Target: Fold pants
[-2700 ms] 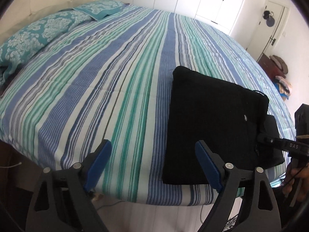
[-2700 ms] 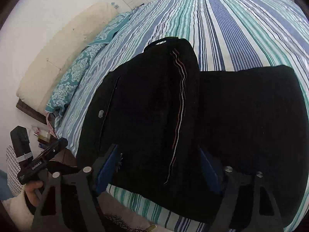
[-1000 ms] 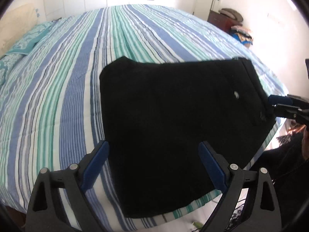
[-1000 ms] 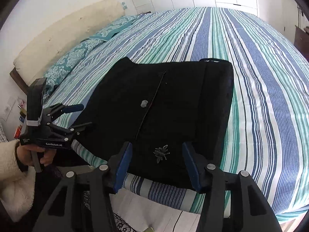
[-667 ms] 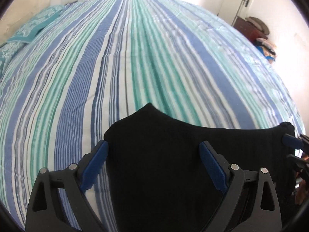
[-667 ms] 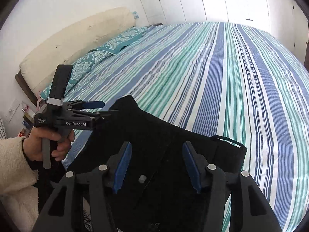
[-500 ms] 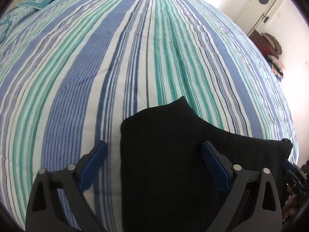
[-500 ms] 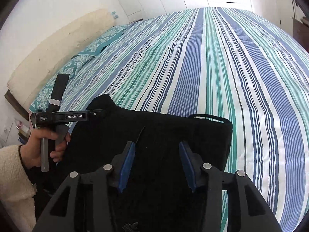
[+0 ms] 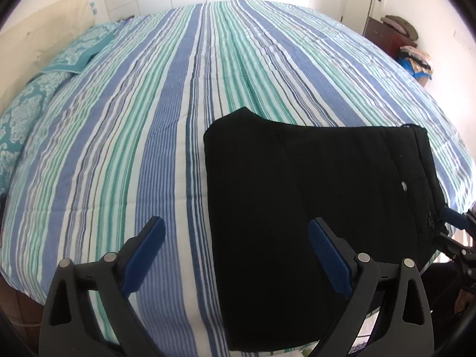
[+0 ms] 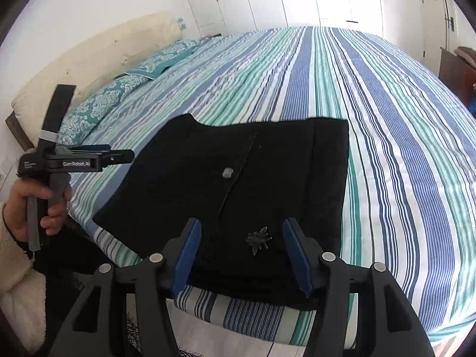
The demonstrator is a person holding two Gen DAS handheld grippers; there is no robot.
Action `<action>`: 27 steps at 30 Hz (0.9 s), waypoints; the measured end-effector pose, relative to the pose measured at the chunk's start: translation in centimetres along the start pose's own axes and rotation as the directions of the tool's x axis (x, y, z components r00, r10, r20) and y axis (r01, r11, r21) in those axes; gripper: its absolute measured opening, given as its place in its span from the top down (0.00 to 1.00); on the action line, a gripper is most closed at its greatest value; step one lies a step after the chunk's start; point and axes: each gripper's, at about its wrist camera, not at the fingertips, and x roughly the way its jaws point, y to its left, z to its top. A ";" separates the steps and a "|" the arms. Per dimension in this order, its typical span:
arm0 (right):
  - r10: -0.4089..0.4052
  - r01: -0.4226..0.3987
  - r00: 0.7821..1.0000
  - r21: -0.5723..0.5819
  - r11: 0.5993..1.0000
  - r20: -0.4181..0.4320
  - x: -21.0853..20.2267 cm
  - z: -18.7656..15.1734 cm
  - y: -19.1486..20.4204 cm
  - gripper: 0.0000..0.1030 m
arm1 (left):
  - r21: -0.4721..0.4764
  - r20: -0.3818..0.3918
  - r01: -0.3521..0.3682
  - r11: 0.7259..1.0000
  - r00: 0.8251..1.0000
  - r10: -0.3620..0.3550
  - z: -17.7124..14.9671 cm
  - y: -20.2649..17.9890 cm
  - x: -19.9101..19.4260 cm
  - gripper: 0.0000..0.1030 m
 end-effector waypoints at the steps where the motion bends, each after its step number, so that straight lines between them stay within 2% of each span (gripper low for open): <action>1: -0.009 0.009 1.000 -0.001 1.000 0.006 -0.2 -0.6 0.2 0.44 | 0.003 0.004 -0.006 1.000 1.000 0.006 -0.3 -0.2 -0.4 0.06; 11: -0.058 0.058 0.998 0.007 0.998 -0.018 -2.0 -3.4 1.4 0.43 | 0.041 0.045 -0.051 0.998 0.998 0.049 -1.2 0.0 -3.1 0.06; 17: -0.060 0.061 0.997 0.030 0.998 -0.045 -2.5 -4.0 1.5 0.43 | 0.054 -0.008 -0.049 0.997 0.999 0.049 -4.1 1.3 -2.8 0.06; 19: -0.053 0.054 0.998 0.054 0.997 -0.027 -3.5 -3.8 1.0 0.43 | 0.025 -0.028 -0.011 1.000 1.000 0.012 -5.1 2.9 -2.6 0.06; 21: -0.043 0.040 0.999 0.111 0.993 0.019 -5.0 -3.4 0.0 0.31 | -0.029 -0.047 0.052 0.998 0.997 -0.053 -5.5 4.9 -2.2 0.06; 22: -0.041 0.034 0.998 0.142 0.989 0.047 -5.8 -3.1 -0.8 0.19 | -0.067 -0.056 0.091 0.994 0.994 -0.095 -5.4 5.8 -1.9 0.06; 23: -0.043 0.030 0.996 0.167 0.986 0.075 -6.5 -2.8 -1.7 0.15 | -0.112 -0.063 0.131 0.985 0.988 -0.139 -5.1 6.8 -1.4 0.06; 25: -0.030 0.010 0.995 0.196 0.981 0.096 -6.9 -1.9 -3.6 0.15 | -0.197 -0.041 0.209 0.958 0.975 -0.221 -4.2 8.2 -0.5 0.06; 27: 0.033 -0.052 0.996 0.227 0.973 0.086 -6.1 -0.7 -5.3 0.15 | -0.239 -0.034 0.261 0.935 0.960 -0.276 -3.1 8.7 1.0 0.05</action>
